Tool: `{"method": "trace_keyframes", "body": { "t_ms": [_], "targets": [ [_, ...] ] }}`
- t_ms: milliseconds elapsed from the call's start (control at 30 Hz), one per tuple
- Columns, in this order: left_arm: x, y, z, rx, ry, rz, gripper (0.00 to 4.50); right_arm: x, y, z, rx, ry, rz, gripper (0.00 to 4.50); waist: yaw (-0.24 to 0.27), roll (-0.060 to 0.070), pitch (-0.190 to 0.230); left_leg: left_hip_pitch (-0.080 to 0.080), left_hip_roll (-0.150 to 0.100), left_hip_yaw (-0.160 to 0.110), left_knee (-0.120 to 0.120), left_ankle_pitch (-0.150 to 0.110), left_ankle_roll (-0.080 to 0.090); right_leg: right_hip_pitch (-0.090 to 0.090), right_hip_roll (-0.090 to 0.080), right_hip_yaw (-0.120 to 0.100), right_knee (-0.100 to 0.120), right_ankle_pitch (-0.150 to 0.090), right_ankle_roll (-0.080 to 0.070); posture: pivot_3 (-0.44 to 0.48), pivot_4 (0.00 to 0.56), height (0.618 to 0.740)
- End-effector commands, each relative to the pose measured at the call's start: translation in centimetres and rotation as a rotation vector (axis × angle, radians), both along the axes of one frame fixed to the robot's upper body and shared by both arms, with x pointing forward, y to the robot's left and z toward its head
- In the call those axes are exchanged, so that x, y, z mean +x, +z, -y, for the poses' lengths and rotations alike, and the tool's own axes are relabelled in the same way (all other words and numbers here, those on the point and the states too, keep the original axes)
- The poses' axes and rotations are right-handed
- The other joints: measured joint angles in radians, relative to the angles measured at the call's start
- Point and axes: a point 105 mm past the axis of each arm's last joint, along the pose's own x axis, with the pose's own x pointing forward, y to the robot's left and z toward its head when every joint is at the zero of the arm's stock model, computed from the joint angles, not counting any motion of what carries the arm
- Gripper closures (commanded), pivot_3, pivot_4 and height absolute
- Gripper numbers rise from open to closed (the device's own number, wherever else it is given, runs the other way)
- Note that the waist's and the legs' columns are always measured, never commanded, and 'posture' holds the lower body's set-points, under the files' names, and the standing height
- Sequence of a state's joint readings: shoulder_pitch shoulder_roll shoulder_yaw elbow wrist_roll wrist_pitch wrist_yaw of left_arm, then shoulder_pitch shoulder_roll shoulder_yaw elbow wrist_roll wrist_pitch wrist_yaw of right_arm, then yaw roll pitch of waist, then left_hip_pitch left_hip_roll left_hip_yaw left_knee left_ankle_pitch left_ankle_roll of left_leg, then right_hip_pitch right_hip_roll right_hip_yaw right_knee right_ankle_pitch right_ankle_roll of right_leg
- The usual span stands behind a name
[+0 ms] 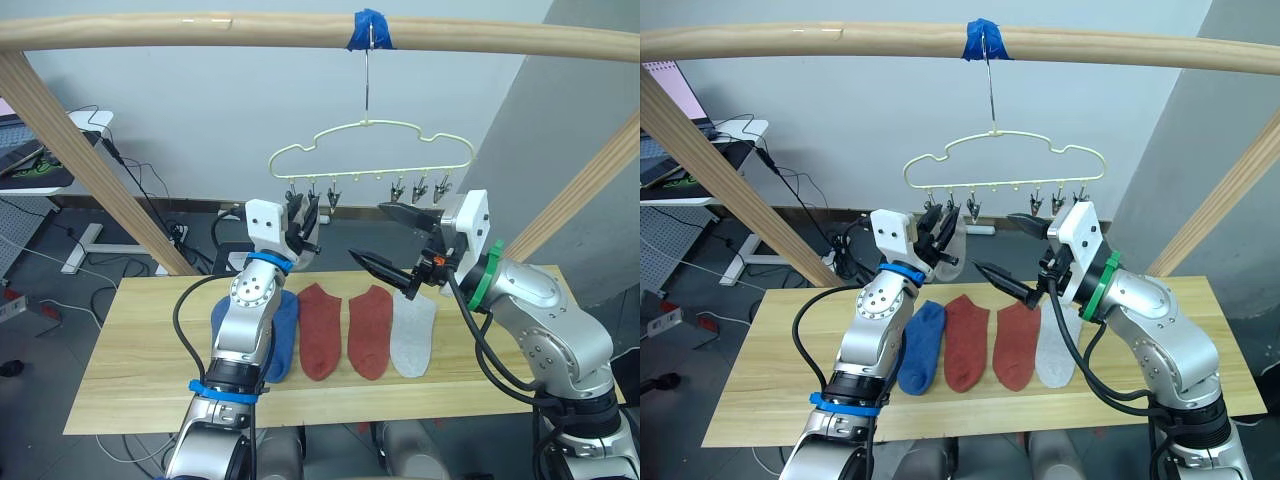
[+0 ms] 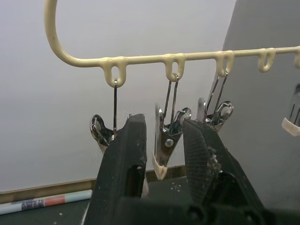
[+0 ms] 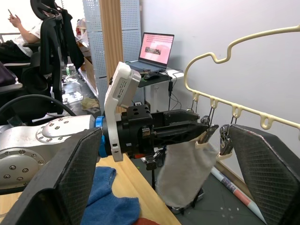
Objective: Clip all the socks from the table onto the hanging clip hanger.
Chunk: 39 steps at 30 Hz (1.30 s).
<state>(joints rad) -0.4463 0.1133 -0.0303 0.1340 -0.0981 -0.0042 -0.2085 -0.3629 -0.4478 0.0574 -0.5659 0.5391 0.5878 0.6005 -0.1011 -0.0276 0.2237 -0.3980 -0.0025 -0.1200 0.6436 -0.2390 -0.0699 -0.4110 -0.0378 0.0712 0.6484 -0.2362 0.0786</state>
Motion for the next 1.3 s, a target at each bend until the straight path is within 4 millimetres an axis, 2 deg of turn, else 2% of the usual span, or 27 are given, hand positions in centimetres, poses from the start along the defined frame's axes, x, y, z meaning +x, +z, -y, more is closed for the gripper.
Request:
{"method": "trace_keyframes", "body": {
  "t_ms": [33, 367, 467, 667, 1067, 1300],
  "targets": [
    [0.04, 1.45, 0.15, -0.007, -0.003, 0.057, 3.13, -0.68, 1.35, 0.02, 0.022, 0.013, 0.057, 0.00, -0.001, 0.000, 0.000, 0.000, 0.000, 0.000, 0.000, 0.000, 0.000, 0.000, 0.000, 0.000, 0.000, 0.000, 0.000, -0.202, 0.192, 0.740],
    [0.30, 1.31, 0.30, 0.019, -0.008, 0.060, 3.13, -0.65, 1.39, 0.14, 0.023, -0.004, 0.062, 0.00, -0.014, 0.000, 0.000, 0.000, 0.000, 0.000, 0.000, 0.000, 0.000, 0.000, 0.000, 0.000, 0.000, 0.000, 0.000, -0.220, 0.187, 0.740],
    [0.43, 1.40, 0.22, 0.019, -0.001, 0.063, 2.55, -0.65, 1.38, 0.19, 0.024, -0.009, 0.060, 0.00, -0.015, 0.000, 0.000, 0.000, 0.000, 0.000, 0.000, 0.000, 0.000, 0.000, 0.000, 0.000, 0.000, 0.000, 0.000, -0.220, 0.186, 0.740],
    [0.55, 1.44, 0.14, 0.017, 0.005, 0.064, 0.74, -0.73, 1.39, 0.23, 0.024, -0.014, 0.062, 0.00, -0.016, 0.000, 0.000, 0.000, 0.000, 0.000, 0.000, 0.000, 0.000, 0.000, 0.000, 0.000, 0.000, 0.000, 0.000, -0.227, 0.186, 0.740],
    [0.85, 1.33, -0.11, 0.011, 0.022, 0.055, 0.74, -0.68, 1.06, 0.36, 0.021, -0.018, 0.055, 0.00, -0.016, 0.000, 0.000, 0.000, 0.000, 0.000, 0.000, 0.000, 0.000, 0.000, 0.000, 0.000, 0.000, 0.000, 0.000, -0.222, 0.189, 0.740],
    [0.30, 1.08, -0.48, 0.005, 0.024, 0.052, 0.74, -0.74, 0.93, 0.33, 0.021, -0.013, 0.049, 0.00, -0.016, 0.000, 0.000, 0.000, 0.000, 0.000, 0.000, 0.000, 0.000, 0.000, 0.000, 0.000, 0.000, 0.000, 0.000, -0.214, 0.196, 0.740]
  ]
}}
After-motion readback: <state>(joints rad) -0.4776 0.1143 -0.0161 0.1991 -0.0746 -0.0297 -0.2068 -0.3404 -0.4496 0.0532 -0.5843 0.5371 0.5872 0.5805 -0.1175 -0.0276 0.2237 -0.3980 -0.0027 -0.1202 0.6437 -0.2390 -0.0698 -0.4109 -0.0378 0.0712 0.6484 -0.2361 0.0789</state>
